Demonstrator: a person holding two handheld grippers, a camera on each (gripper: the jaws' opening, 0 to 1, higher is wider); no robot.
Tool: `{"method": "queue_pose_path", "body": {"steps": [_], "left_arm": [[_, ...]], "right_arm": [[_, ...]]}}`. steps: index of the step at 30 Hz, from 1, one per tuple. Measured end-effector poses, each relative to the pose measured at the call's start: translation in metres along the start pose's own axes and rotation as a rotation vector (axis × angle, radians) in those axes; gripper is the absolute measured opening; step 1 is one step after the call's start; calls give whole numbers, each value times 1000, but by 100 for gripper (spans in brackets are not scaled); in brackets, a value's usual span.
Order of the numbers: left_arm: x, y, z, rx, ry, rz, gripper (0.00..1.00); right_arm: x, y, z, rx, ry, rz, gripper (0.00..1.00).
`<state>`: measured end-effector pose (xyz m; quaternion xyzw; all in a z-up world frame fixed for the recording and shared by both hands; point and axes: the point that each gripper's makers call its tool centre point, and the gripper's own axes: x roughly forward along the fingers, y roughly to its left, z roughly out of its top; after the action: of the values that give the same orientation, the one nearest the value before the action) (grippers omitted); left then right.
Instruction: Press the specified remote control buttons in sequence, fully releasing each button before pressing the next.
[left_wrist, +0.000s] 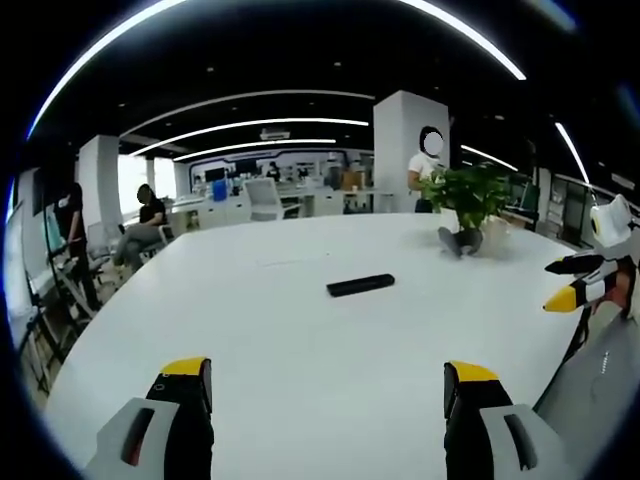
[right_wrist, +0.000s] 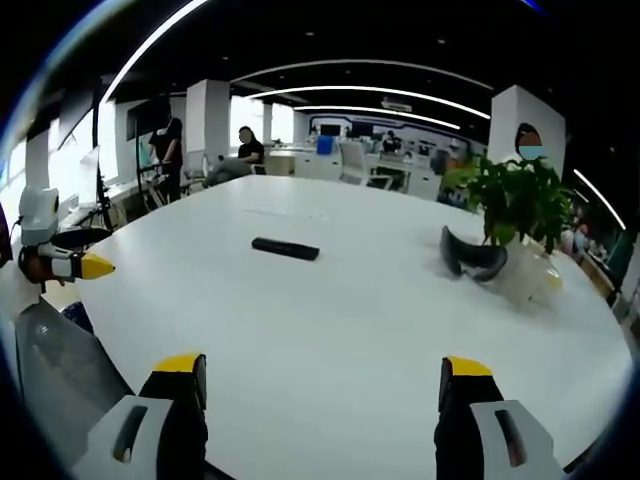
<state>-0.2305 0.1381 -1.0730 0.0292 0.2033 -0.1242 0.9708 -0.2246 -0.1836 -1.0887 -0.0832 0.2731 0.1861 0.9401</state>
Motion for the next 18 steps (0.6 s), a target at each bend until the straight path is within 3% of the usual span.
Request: {"method": "queue_pose_path", "body": {"steps": [6, 10, 18], "left_arm": [[1, 1, -1, -8, 2, -6, 100], [2, 2, -1, 39, 9, 8, 100], [6, 10, 10, 25, 4, -2, 100]], "right_arm": [[0, 1, 0, -2, 0, 3, 96], [0, 0, 1, -1, -2, -3, 96], [0, -1, 1, 7, -4, -8, 96]]}}
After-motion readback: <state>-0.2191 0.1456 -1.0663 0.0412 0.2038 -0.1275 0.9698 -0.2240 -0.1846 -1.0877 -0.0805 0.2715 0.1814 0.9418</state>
